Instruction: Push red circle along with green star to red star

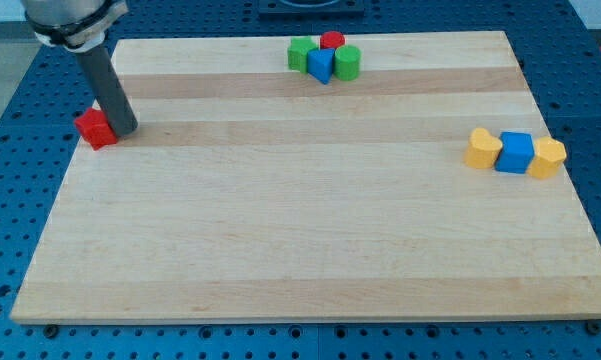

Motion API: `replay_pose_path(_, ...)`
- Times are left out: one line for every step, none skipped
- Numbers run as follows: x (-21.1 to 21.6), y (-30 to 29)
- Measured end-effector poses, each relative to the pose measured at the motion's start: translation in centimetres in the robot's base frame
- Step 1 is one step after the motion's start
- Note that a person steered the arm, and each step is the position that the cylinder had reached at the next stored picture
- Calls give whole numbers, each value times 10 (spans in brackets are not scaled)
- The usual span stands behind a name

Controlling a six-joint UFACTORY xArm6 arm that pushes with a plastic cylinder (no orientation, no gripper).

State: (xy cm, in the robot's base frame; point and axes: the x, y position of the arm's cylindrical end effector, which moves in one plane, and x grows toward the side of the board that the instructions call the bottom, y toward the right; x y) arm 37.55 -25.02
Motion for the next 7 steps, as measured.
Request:
replay_pose_path(1, -7)
replay_pose_path(2, 22)
replay_pose_path(5, 71)
replay_pose_path(4, 128)
replay_pose_path(5, 180)
replay_pose_path(-5, 239)
replay_pose_path(-15, 285)
